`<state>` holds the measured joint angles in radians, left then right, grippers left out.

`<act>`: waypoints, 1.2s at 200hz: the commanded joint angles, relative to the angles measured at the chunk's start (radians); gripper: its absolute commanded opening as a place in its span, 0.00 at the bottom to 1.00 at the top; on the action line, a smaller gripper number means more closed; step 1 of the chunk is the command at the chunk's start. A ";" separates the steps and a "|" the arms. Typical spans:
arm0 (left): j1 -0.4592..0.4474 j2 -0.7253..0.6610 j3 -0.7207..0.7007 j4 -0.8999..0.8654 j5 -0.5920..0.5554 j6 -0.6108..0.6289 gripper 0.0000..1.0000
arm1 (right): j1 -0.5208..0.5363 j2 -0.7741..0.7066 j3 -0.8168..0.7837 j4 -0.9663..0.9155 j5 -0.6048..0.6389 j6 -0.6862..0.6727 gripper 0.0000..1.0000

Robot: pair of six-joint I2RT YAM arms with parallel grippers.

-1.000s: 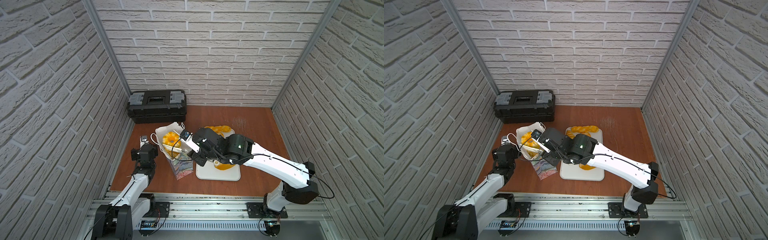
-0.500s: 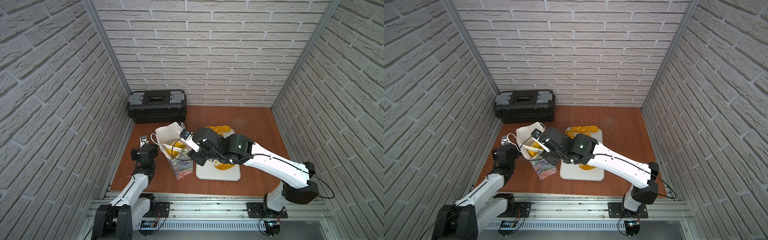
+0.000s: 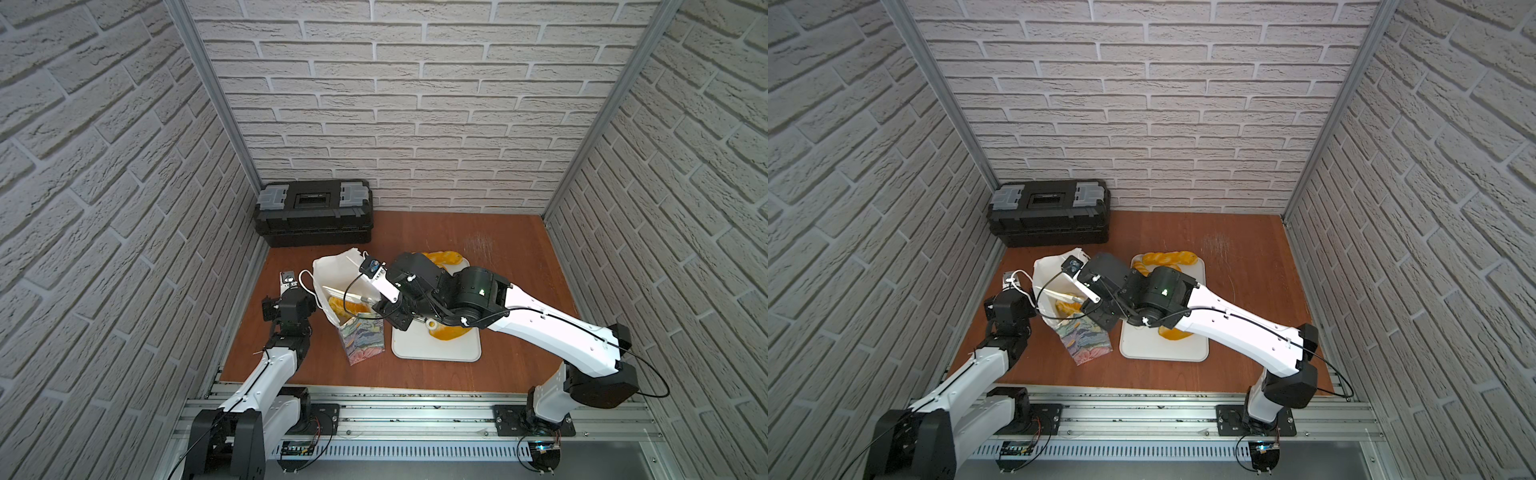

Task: Pack bread into a paper bag
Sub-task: Place the fake bread in the paper bag, then pick up the fake bread from the plate.

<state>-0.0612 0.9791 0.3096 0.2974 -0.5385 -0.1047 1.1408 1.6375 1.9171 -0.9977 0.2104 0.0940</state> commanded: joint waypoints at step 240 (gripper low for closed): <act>0.003 -0.027 0.033 -0.006 -0.049 -0.023 0.98 | -0.256 -0.262 -0.074 -0.028 0.284 0.032 0.55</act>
<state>-0.0612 0.9585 0.3244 0.2829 -0.5732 -0.1169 0.9428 1.4086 1.9076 -1.0523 0.5068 0.0891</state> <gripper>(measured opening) 0.983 0.556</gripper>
